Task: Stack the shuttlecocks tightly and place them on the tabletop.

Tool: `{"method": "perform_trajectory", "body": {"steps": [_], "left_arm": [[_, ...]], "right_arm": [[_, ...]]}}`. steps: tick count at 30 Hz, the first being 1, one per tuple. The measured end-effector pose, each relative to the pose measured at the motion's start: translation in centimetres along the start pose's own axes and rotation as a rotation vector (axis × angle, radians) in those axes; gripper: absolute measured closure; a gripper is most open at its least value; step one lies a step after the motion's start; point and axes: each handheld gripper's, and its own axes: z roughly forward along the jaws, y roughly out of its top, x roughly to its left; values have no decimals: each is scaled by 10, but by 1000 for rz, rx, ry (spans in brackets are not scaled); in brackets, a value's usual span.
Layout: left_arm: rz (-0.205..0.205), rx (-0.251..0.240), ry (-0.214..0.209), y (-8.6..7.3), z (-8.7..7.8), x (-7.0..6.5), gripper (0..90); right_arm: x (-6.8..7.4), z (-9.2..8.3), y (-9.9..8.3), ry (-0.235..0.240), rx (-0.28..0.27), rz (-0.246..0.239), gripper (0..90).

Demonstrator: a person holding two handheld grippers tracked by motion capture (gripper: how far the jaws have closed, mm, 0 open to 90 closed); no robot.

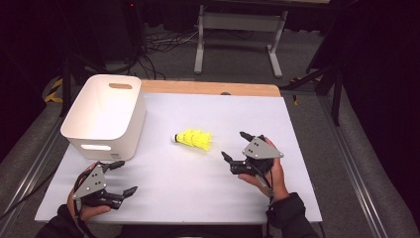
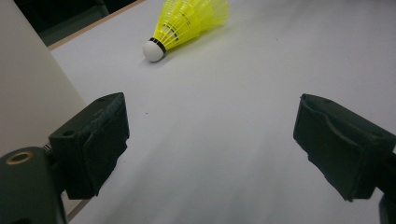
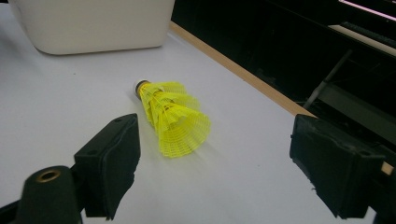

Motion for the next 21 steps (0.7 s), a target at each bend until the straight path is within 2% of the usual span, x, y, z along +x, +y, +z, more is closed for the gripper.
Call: {"method": "perform_trajectory", "body": {"steps": [5, 8, 21], "left_arm": [[3, 3, 3, 0, 0, 0, 111], [3, 1, 5, 0, 1, 0, 109], [0, -8, 10, -1, -1, 1, 98]], "right_arm": [[2, -7, -8, 9, -1, -9, 159], [3, -10, -13, -19, 11, -18, 138], [6, -25, -36, -36, 28, 7, 116]]}}
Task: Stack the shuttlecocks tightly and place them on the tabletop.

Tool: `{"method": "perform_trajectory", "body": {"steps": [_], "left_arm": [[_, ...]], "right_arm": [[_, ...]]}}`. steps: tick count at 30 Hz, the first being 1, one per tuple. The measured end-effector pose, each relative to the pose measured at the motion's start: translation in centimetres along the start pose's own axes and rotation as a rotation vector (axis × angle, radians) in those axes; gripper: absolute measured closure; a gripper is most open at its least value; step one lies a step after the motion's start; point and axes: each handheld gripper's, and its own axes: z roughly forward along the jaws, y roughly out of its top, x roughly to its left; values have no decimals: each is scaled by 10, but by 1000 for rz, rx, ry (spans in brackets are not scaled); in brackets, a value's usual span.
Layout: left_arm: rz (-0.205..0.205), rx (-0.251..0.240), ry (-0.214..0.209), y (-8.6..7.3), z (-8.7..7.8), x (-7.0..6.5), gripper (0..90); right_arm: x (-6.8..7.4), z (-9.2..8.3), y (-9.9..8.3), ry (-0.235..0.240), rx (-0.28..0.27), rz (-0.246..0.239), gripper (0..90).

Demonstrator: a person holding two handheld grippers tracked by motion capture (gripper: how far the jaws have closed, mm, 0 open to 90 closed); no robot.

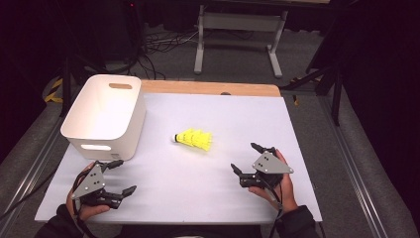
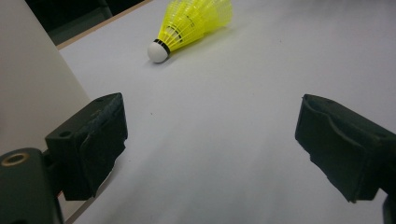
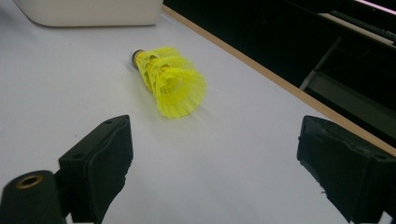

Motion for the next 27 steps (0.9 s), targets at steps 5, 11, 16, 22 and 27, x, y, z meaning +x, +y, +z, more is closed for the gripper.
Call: {"method": "perform_trajectory", "body": {"steps": [5, 11, 16, 22, 27], "left_arm": [[2, 7, 4, 0, 0, 0, 88], [-6, 6, 12, -1, -2, 0, 78], [-3, 5, 10, -1, -2, 0, 73], [-1, 2, 10, -1, -3, 1, 61], [4, 5, 8, -1, -3, 1, 60]], "right_arm": [[2, -4, -15, 5, 12, 15, 113], [6, -10, -35, 4, 15, 51, 107], [7, -15, -42, -8, 23, 56, 101], [9, -15, -46, -4, 45, 47, 95], [10, -12, -47, 3, 56, 47, 94]]}}
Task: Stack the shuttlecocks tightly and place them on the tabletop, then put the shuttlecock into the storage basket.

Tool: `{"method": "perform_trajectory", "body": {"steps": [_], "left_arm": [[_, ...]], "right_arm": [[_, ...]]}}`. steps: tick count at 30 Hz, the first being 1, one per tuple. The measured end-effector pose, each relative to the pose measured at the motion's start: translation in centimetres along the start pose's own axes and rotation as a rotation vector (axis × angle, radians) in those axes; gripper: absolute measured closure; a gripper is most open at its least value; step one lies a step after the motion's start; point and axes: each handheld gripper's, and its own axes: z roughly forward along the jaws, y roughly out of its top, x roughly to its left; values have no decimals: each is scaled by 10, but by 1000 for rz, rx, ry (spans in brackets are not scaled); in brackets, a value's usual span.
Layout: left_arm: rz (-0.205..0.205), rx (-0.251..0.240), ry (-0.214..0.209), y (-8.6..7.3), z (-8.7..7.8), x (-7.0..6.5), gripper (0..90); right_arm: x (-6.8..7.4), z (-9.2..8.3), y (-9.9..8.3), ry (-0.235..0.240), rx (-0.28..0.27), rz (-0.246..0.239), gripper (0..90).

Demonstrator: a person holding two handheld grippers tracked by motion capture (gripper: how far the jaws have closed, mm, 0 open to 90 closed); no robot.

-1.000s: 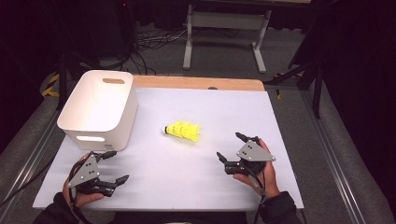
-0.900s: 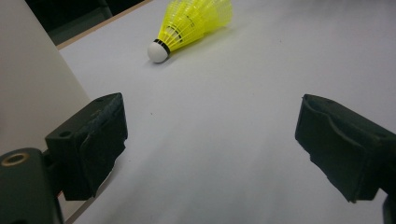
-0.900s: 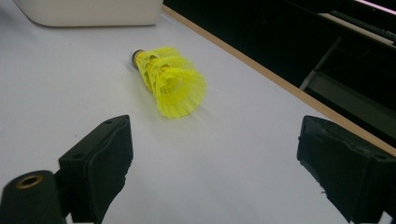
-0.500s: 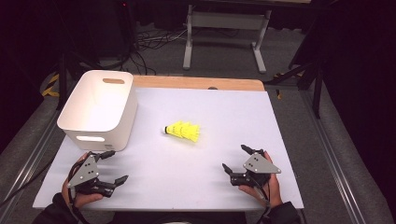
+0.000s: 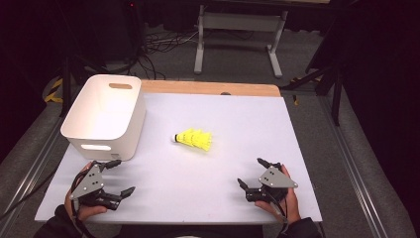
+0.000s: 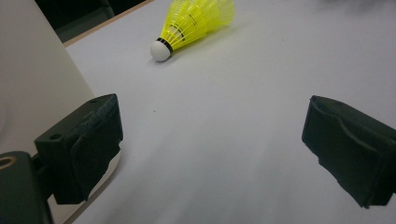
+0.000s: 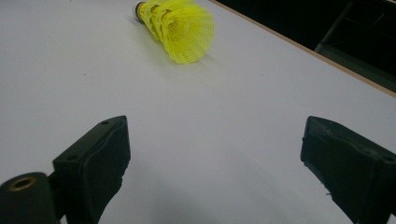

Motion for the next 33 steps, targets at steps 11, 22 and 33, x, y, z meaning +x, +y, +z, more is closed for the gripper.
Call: {"method": "perform_trajectory", "body": {"steps": [11, 22, 33], "left_arm": [[-2, 6, -1, 0, 2, 0, 60], [5, 7, 1, 1, 2, -2, 60], [11, 12, 1, 1, 2, -4, 61]], "right_arm": [[1, 9, 2, 38, 11, 12, 94], [-1, 17, 9, 76, 6, 38, 94], [-6, 42, 29, 146, 30, 64, 135]]}}
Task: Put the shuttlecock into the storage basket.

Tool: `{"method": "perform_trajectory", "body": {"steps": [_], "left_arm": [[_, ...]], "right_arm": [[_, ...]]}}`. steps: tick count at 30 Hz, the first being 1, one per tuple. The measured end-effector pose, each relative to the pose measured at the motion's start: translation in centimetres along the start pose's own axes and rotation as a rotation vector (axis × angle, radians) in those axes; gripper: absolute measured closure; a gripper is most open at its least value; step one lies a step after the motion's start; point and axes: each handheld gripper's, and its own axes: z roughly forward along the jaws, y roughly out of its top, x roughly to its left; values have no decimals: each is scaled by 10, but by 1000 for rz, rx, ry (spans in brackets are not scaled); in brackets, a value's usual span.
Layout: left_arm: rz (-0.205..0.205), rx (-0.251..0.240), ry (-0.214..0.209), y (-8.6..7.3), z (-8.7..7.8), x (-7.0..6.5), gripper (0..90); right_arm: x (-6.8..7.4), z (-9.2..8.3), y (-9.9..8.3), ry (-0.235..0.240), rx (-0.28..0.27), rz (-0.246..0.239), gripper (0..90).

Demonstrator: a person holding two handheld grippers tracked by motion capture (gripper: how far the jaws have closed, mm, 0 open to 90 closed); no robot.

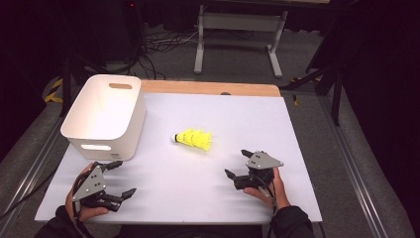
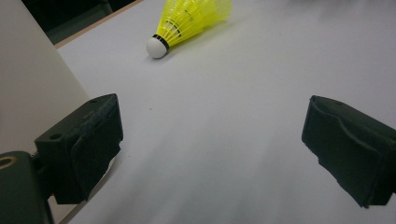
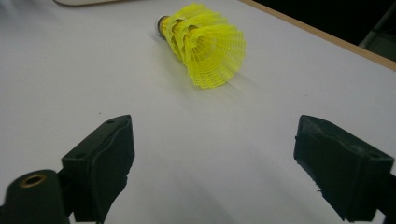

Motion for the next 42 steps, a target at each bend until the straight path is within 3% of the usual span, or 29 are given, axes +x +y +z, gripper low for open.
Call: {"method": "perform_trajectory", "body": {"steps": [4, 12, 26, 34, 42], "left_arm": [[0, 1, -1, 0, 0, 0, 61], [-2, 5, -9, 0, 1, 0, 62], [-3, 2, -17, -1, 1, 0, 64], [-1, 2, -24, -1, 2, -1, 64], [5, 6, -30, 0, 2, -2, 67]], "right_arm": [[0, 10, 5, 30, 11, -5, 144], [1, 52, 25, 129, 87, -4, 191], [6, 108, 50, 158, 173, 16, 266], [6, 122, 59, 173, 167, 48, 318], [12, 144, 66, 179, 196, 92, 391]]}}
